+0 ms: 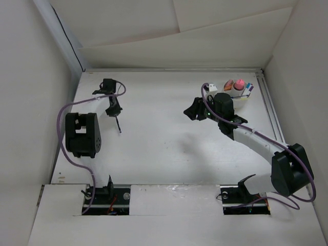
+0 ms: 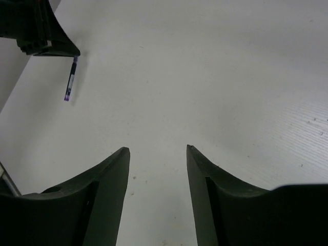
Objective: Sort the stationery into containers
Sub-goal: Pick up the pen from the center of the board.
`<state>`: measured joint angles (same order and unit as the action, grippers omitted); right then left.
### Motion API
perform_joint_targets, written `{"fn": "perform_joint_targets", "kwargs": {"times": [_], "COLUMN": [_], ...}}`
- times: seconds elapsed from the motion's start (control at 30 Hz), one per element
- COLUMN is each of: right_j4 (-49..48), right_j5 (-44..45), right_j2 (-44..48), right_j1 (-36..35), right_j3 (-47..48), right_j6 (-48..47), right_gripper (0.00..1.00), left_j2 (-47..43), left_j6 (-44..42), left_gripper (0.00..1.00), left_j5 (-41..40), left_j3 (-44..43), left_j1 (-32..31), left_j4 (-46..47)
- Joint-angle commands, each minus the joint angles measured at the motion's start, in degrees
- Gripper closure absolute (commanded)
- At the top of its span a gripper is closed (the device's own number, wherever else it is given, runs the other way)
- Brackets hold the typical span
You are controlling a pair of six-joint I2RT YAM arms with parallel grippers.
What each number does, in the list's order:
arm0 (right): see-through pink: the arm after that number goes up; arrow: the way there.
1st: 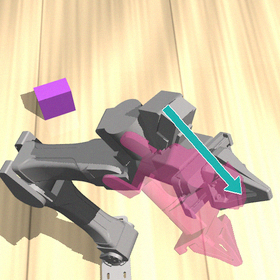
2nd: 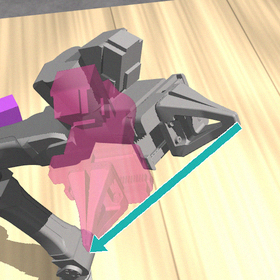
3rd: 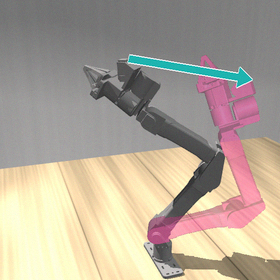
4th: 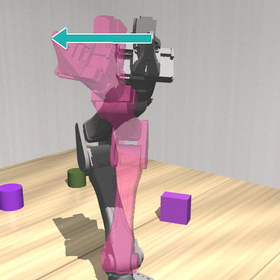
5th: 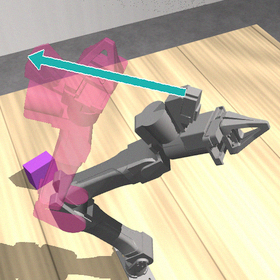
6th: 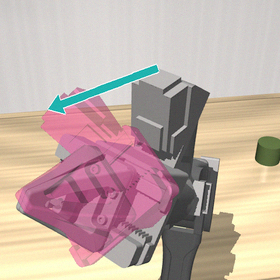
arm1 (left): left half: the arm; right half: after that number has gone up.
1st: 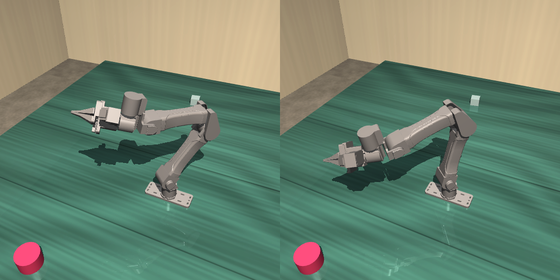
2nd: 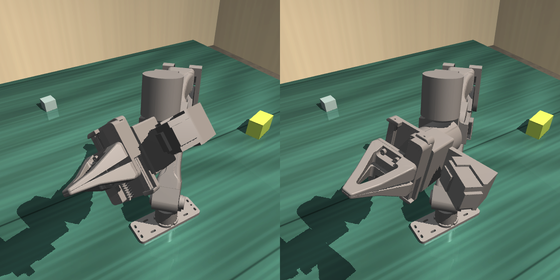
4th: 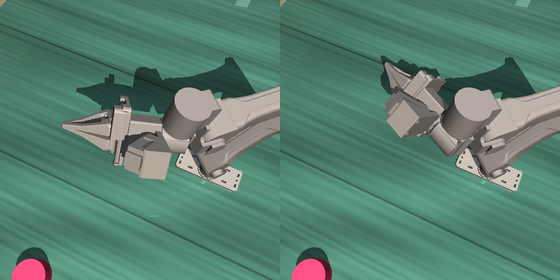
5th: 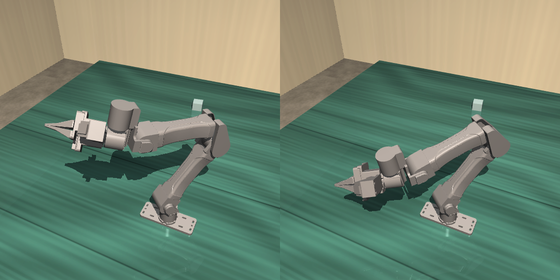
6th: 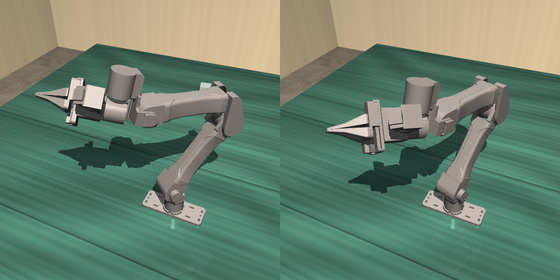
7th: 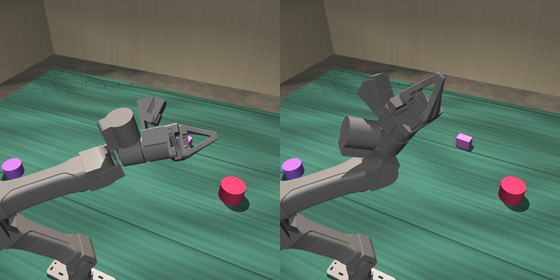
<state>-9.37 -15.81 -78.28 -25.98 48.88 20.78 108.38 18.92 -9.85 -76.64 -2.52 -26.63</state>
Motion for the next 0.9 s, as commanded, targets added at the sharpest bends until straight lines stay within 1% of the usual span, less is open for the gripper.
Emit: {"fn": "perform_joint_targets", "kwargs": {"times": [0.0,0.1,0.2,0.27,0.3,0.37,0.4,0.47,0.5,0.53,0.57,0.6,0.63,0.7,0.73,0.77,0.87], "right_j4": [-2.1,-3.2,-5.2,-6.5,-7.1,-8.6,-8.7,-11.2,-12.3,-13.5,-15.3,-16.0,-16.6,-17.1,-17.1,-17.1,-17.1], "right_j5": [-4.4,-7.7,-11.5,-16.8,-18.2,-21.1,-21.8,-24.9,-25.9,-26.9,-28.4,-28.9,-28.9,-28.9,-28.9,-28.9,-28.9], "right_j2": [2.2,1.6,0.5,-0.3,-1.1,-1.6,-1.6,-2.1,-2.1,-2.1,-2.1,-2.1,-2.8,-3.6,-4.2,-5.4,-8.5], "right_j1": [-0.5,-0.5,-0.5,-0.5,-0.5,-0.5,-0.5,0.1,0.1,0.7,0.7,0.7,0.7,0.7,0.7,0.7,1.2], "right_j3": [1.2,1.2,1.7,1.7,1.7,1.7,1.7,1.7,1.1,1.1,0.6,0.6,0.6,0.6,1.1,1.1,2.6], "right_j6": [-1.8,-2.4,-2.4,-2.4,-2.4,-2.4,-2.4,-2.4,-1.4,-0.2,-0.2,0.5,0.5,1.0,1.0,1.0,2.2], "right_gripper": [0.46,0.39,0.33,0.33,0.33,0.33,0.33,0.33,0.32,0.32,0.32,0.32,0.32,0.32,0.32,0.33,0.33], "left_j2": [-9.3,-14.3,-18.3,-21.1,-22.0,-24.3,-25.0,-26.1,-26.6,-27.2,-27.3,-27.3,-27.3,-26.6,-25.9,-25.9,-25.4], "left_j6": [3.6,4.3,6.7,8.1,9.6,10.8,11.3,13.0,13.0,13.9,15.1,15.9,16.7,18.1,18.1,18.1,16.0], "left_gripper": [1.00,1.00,1.00,1.00,1.00,1.00,1.00,1.00,1.00,1.00,1.00,1.00,1.00,1.00,1.00,1.00,1.00], "left_j5": [9.6,15.1,16.4,18.6,19.6,23.0,24.0,27.7,29.0,30.1,32.5,33.8,35.5,40.0,41.0,41.7,41.7], "left_j3": [2.8,5.6,8.4,11.3,12.6,17.3,19.1,24.5,26.2,27.8,29.2,32.0,32.9,34.3,34.9,34.9,34.9], "left_j1": [-0.3,-1.5,-4.8,-7.1,-7.8,-9.1,-10.3,-11.4,-12.0,-12.9,-12.9,-12.9,-13.5,-13.5,-14.4,-15.2,-19.1], "left_j4": [3.4,8.7,13.6,17.1,21.9,27.5,33.3,39.3,42.2,47.3,50.0,52.5,57.3,60.9,62.3,64.1,65.1]}}
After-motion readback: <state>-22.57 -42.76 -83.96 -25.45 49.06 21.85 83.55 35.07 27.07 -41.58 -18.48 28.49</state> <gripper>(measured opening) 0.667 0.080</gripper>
